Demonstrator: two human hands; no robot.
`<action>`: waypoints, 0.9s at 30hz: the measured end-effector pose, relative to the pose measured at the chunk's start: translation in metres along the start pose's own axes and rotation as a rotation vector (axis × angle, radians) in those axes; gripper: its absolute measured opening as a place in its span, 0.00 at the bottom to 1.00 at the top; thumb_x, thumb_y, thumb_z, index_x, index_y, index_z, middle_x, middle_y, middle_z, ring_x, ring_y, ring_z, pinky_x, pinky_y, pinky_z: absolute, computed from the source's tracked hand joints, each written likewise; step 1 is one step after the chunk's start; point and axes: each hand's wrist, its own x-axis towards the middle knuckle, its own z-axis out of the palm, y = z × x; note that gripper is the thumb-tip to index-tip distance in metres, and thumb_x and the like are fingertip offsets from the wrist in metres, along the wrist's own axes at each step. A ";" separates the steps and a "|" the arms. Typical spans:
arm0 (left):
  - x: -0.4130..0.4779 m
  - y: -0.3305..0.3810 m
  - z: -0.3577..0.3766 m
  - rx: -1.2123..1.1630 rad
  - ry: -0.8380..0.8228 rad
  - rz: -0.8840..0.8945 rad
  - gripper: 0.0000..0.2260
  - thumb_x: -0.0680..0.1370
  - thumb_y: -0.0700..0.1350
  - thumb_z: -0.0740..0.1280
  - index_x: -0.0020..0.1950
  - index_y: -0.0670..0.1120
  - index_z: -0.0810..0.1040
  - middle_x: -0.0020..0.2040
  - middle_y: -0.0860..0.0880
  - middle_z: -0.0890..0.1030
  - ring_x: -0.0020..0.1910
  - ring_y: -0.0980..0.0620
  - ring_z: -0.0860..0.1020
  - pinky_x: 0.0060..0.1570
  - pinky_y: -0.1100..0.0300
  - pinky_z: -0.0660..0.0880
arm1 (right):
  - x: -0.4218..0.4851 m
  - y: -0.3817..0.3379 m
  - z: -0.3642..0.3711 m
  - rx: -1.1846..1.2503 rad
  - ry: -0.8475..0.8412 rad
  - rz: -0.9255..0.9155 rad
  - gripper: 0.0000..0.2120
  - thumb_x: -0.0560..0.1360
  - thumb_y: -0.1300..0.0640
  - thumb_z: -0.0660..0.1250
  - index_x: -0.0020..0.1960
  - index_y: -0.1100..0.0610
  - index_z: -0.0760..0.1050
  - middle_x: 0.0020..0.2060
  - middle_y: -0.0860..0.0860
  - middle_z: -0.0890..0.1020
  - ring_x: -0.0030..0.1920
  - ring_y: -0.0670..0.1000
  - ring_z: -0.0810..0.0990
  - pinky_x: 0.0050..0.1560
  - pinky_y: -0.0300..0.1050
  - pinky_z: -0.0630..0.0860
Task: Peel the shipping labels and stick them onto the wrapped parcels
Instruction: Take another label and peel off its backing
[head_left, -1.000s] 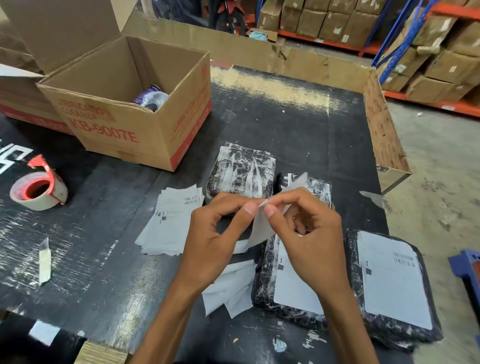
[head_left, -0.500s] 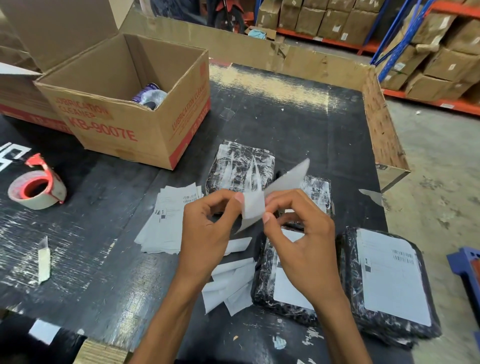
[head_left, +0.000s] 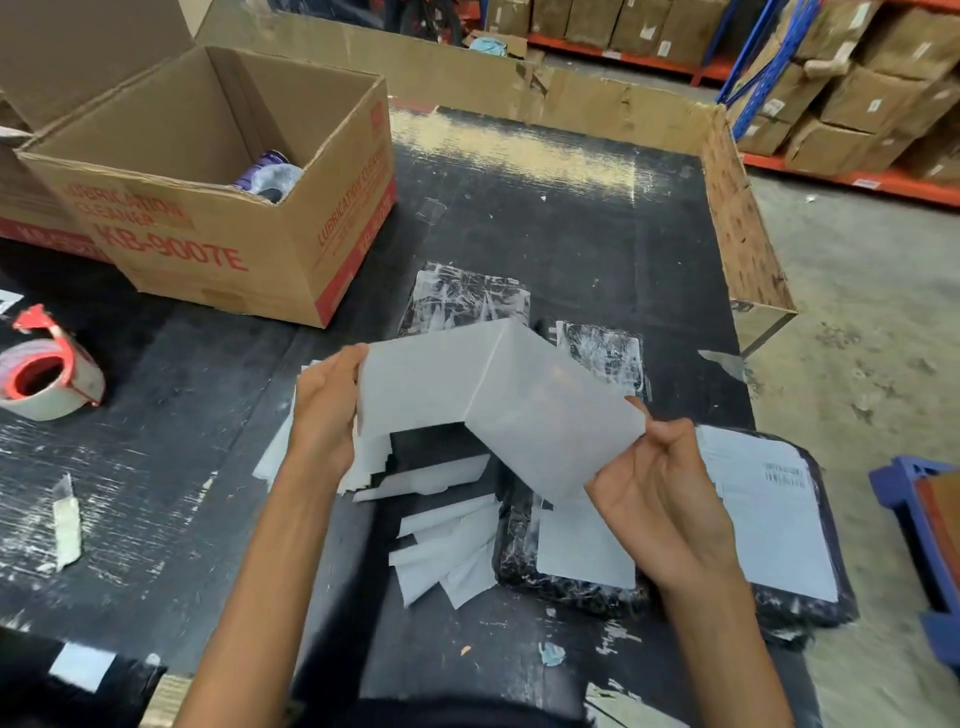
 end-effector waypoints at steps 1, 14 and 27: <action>0.004 0.000 -0.002 0.026 0.011 0.016 0.14 0.83 0.43 0.62 0.39 0.47 0.81 0.30 0.54 0.82 0.28 0.60 0.77 0.28 0.67 0.72 | -0.003 -0.002 -0.001 0.016 0.011 -0.022 0.10 0.69 0.58 0.72 0.39 0.53 0.71 0.63 0.52 0.78 0.66 0.51 0.76 0.62 0.46 0.77; -0.002 0.008 -0.020 0.079 0.277 0.358 0.13 0.80 0.43 0.61 0.42 0.33 0.73 0.35 0.48 0.69 0.32 0.55 0.65 0.31 0.59 0.60 | -0.009 0.083 0.002 -1.759 -0.262 -0.244 0.08 0.78 0.50 0.59 0.54 0.39 0.71 0.72 0.39 0.73 0.75 0.34 0.63 0.74 0.48 0.68; -0.055 0.003 -0.023 0.156 -0.101 0.482 0.12 0.82 0.39 0.63 0.38 0.42 0.73 0.34 0.43 0.66 0.33 0.54 0.62 0.34 0.59 0.60 | 0.015 0.083 0.008 -1.383 0.123 -0.360 0.07 0.79 0.47 0.67 0.50 0.47 0.83 0.46 0.43 0.87 0.43 0.49 0.85 0.42 0.46 0.81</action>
